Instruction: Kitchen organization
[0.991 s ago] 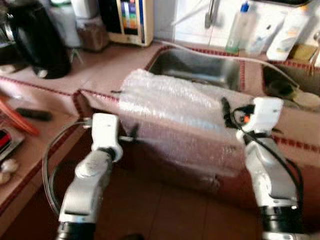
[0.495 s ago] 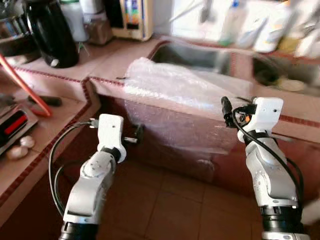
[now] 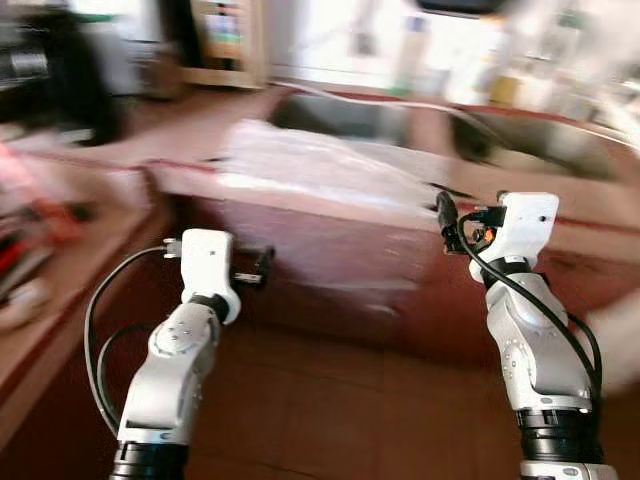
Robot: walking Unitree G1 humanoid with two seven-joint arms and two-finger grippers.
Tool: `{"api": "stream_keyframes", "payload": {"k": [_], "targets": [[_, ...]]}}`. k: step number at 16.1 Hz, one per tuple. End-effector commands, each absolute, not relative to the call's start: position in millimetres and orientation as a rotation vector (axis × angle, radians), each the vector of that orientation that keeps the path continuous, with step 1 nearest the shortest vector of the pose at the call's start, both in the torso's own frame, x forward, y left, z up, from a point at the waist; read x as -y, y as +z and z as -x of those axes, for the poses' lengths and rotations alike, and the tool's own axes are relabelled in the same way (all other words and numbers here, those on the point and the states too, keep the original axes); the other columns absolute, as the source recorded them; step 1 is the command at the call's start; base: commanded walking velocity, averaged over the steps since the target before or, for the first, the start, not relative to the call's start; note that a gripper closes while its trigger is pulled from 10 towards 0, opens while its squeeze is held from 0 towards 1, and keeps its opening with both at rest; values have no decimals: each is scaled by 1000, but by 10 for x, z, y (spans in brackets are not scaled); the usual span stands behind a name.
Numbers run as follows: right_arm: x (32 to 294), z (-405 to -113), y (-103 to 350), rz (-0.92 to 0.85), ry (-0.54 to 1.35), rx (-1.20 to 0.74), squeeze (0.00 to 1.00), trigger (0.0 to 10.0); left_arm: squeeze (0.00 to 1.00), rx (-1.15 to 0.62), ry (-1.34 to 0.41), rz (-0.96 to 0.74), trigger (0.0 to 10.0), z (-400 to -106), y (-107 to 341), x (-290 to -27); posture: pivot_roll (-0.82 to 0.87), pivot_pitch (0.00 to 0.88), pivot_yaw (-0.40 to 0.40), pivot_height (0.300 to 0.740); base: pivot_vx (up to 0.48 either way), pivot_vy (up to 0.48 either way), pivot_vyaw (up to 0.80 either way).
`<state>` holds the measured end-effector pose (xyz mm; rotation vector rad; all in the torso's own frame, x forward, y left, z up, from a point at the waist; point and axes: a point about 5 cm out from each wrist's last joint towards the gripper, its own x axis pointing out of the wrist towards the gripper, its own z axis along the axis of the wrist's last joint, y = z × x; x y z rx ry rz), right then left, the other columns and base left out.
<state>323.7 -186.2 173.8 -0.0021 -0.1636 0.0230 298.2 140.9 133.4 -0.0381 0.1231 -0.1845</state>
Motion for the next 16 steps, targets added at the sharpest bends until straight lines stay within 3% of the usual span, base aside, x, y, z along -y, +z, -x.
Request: {"api": "stream_keyframes", "payload": {"k": [1, 16], "targets": [[1894, -3245, 1738, 5, 8, 157, 0, 10000, 0, -107, -198, 47, 10000, -3008, 1380, -1378, -44, 38, -16, 740, 0, 0, -800], [1855, -3221, 1672, 12, 13, 130, 0, 10000, 0, -146, -240, 56, 10000, -3038, 1314, -1322, -54, 46, -12, 740, 0, 0, -799]]}}
